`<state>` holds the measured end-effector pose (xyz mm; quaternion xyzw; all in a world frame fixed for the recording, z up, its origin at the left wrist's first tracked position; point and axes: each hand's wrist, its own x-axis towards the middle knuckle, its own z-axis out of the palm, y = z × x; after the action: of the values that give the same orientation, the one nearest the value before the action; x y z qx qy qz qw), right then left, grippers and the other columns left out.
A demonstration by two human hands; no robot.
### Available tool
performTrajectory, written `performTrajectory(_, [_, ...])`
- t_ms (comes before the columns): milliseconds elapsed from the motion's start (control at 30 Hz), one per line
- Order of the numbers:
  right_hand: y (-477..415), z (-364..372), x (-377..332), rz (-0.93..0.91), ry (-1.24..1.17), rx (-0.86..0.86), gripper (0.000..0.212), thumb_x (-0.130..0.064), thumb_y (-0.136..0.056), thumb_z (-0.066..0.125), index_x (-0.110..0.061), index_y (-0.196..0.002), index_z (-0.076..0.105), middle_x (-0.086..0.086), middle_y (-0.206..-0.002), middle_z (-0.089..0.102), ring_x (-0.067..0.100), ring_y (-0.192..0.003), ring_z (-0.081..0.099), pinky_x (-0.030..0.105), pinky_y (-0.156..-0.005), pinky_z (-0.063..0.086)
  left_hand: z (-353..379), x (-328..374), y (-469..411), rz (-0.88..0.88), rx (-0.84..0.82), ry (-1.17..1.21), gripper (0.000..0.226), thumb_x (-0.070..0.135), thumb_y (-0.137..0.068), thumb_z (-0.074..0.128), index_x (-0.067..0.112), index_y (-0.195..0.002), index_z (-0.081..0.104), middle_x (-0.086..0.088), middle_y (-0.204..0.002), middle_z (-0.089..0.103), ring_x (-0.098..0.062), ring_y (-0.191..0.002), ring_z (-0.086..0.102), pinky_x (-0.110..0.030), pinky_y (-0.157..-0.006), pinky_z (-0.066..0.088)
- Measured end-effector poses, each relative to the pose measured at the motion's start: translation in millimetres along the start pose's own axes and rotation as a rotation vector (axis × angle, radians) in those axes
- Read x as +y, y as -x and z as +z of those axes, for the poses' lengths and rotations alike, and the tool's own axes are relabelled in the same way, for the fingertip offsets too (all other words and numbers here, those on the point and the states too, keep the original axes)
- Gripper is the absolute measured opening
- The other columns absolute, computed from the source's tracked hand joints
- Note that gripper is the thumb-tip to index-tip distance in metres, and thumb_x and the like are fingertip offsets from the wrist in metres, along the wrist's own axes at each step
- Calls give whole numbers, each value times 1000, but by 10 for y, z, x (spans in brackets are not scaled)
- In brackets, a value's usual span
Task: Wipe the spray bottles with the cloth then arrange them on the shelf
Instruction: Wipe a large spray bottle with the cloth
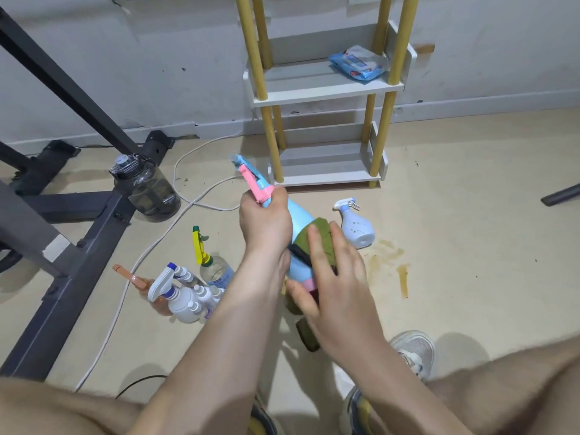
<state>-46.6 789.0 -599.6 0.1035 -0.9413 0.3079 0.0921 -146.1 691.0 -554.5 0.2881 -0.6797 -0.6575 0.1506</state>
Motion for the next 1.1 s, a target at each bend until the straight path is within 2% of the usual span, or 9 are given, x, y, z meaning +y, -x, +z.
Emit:
performTrajectory(133, [-219, -90, 90, 96, -326, -7, 84, -44, -80, 65, -25, -153, 28, -4, -140, 49, 14, -122, 51, 28, -97, 44, -116, 59, 76, -10, -323, -138, 29, 42, -88, 55, 24, -111, 57, -8, -107, 63, -24, -95, 61, -46, -95, 49])
performTrajectory(233, [-358, -310, 111, 289, -850, -98, 57, -20, -88, 72, -43, -133, 45, -29, -115, 59, -12, -96, 59, 8, -79, 45, -323, 60, 246, 433, -458, -780, 58, 44, -94, 40, 25, -149, 32, -10, -149, 35, -25, -137, 32, -42, -115, 29])
performTrajectory(333, [-437, -435, 186, 263, -1049, -253, 42, -17, -92, 67, -35, -129, 57, -12, -117, 70, 5, -103, 67, 18, -83, 52, -505, 74, 357, 926, -590, -931, 62, 49, -98, 21, 21, -152, 32, 2, -164, 15, -16, -150, 5, -37, -122, 13])
performTrajectory(467, [-366, -490, 337, 270, -1226, -410, 46, -25, -77, 67, -27, -122, 66, 4, -119, 71, 22, -107, 66, 32, -86, 51, -675, 226, 25, 1131, -587, -867, 52, 46, -98, 42, 20, -142, 50, -6, -155, 37, -24, -145, 28, -41, -117, 25])
performTrajectory(567, [-334, -531, 394, 255, -1258, -502, 58, -30, -71, 68, -23, -128, 63, 10, -127, 66, 23, -111, 64, 33, -89, 48, -729, 446, -251, 820, -374, -676, 47, 41, -95, 56, 16, -135, 53, 1, -133, 55, -14, -121, 49, -31, -110, 34])
performTrajectory(700, [-383, -600, 296, 273, -1188, -414, 46, -22, -85, 70, -25, -131, 63, -13, -119, 70, 4, -107, 64, 13, -81, 48, -689, 554, -277, 386, -484, -449, 29, 40, -102, 48, 20, -87, 63, -4, -55, 61, -22, -44, 57, -31, -47, 50])
performTrajectory(800, [-325, -474, 112, 284, -813, -125, 27, -25, -99, 57, -28, -122, 70, -28, -95, 68, -3, -94, 61, 5, -73, 43, -673, 516, -240, 516, -255, -636, 34, 44, -101, 44, 19, -86, 61, -1, -59, 62, -27, -58, 64, -31, -53, 44])
performTrajectory(900, [-140, -167, -267, 152, -414, 242, 39, -36, -96, 46, -21, -125, 68, -9, -109, 73, 19, -103, 65, 27, -91, 44, -608, 485, -141, 601, -175, -872, 37, 47, -101, 42, 15, -100, 61, -9, -84, 68, -36, -85, 59, -35, -63, 28])
performTrajectory(1100, [-350, 6, -377, 415, -760, 331, 29, -23, -97, 56, -19, -121, 71, -4, -104, 75, 11, -92, 68, 33, -93, 52, -569, 234, 113, 463, -488, -683, 18, 46, -85, 61, 34, -97, 68, 5, -78, 73, -24, -83, 69, -40, -77, 56])
